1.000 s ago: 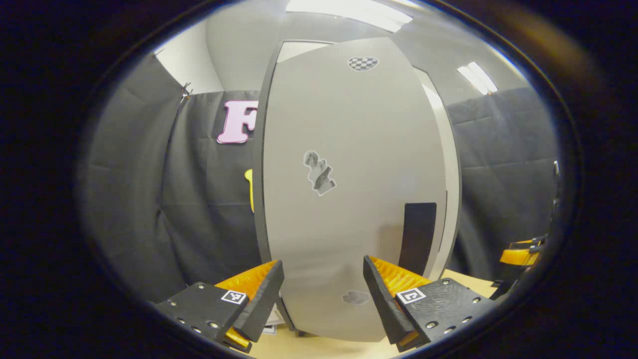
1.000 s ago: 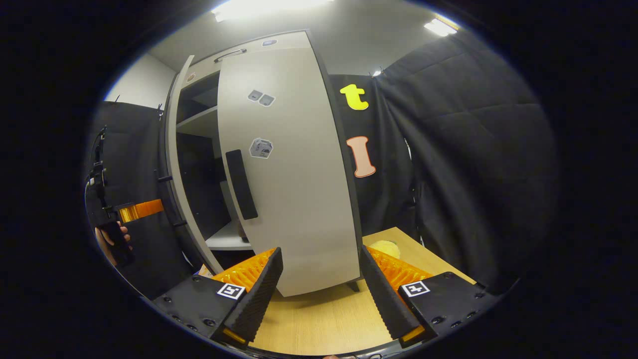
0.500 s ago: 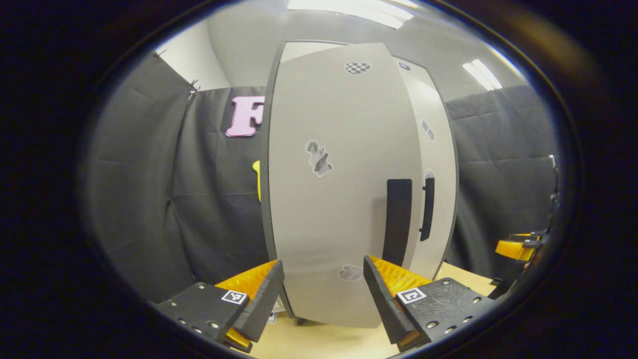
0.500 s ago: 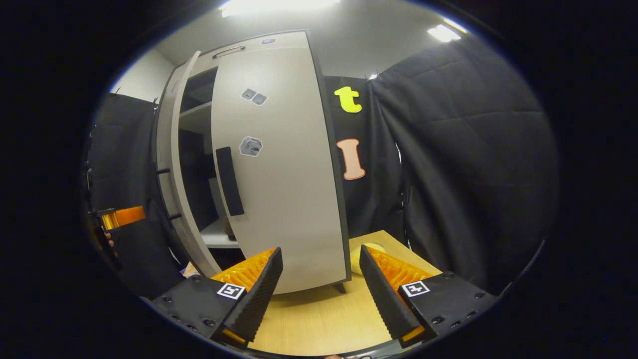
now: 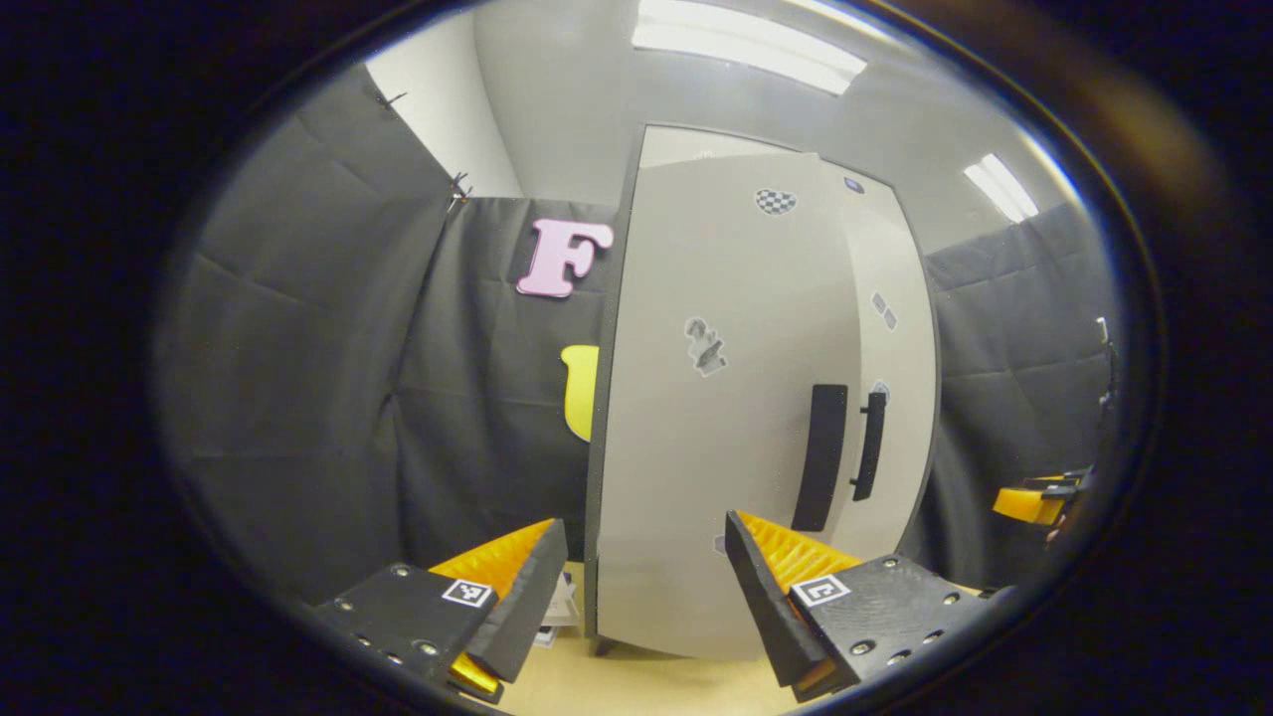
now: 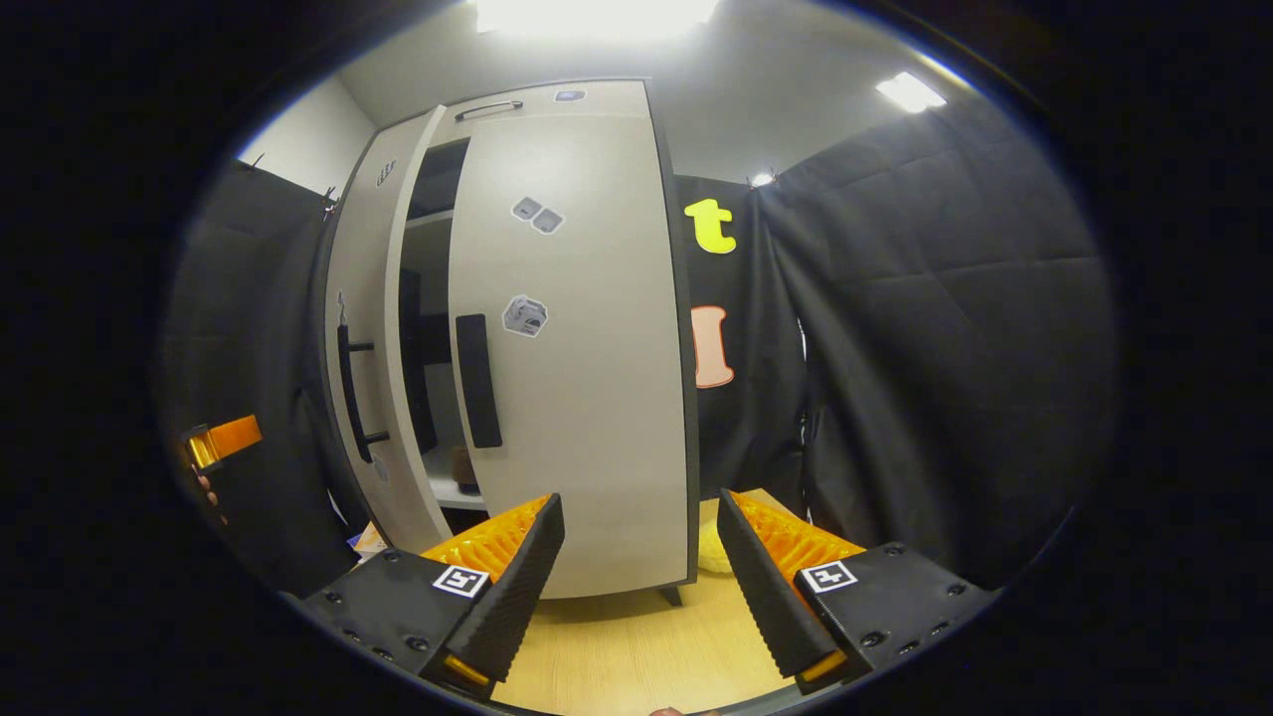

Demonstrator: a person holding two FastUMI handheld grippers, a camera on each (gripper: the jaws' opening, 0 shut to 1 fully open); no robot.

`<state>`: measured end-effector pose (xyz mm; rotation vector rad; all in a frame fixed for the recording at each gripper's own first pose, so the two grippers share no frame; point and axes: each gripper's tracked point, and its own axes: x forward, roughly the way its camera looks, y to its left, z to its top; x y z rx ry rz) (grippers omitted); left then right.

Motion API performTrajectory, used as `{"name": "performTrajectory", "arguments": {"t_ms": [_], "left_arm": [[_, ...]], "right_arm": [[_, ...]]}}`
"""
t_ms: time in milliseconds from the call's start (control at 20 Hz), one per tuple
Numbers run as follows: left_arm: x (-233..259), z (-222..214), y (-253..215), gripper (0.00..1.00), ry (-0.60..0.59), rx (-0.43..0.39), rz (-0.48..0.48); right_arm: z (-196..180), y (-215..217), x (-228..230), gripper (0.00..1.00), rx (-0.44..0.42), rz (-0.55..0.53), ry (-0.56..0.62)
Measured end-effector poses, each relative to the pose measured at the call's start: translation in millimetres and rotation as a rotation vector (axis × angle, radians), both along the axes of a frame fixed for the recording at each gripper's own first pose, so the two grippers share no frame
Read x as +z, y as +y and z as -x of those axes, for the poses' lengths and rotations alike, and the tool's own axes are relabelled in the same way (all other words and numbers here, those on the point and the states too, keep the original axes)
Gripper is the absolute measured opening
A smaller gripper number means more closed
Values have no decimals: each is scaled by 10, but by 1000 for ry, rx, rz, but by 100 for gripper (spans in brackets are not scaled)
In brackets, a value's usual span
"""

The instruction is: Grab one shoe with the right hand and put it into the shoe cabinet, grab the other shoe with the left hand and put it into the shoe cabinet; then close the right door with the right hand and the left door with the left hand.

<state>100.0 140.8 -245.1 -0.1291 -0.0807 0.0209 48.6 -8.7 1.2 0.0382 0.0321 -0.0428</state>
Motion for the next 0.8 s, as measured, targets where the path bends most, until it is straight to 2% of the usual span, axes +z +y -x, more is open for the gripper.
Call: {"name": "performTrajectory", "arguments": {"t_ms": [150,200,250,300,350,400,450,500,550,750,800], "left_arm": [[-155,18,-24,97,36,-6,20],[-177,50,-12,88,40,-3,16],[-199,60,-3,88,45,2,11],[-215,81,16,93,48,8,8],[-225,78,22,88,50,12,10],[-232,86,13,93,52,8,15],[-245,86,22,88,55,9,18],[-266,94,45,93,56,14,17],[-279,104,70,88,55,21,15],[-275,196,191,97,45,46,19],[-263,207,206,93,40,47,23]], "right_arm": [[-13,91,-80,98,22,-3,36],[-28,120,-97,98,30,0,44],[-49,154,-102,98,39,3,51],[-62,190,-99,98,48,4,54],[-74,224,-84,98,55,4,53],[-91,260,-72,98,63,5,52],[-116,290,-69,98,69,5,52],[-134,309,-70,98,71,4,52],[-146,330,-61,98,74,1,49],[-200,384,-60,98,83,-6,52],[-219,389,-63,98,82,-3,54]]}}
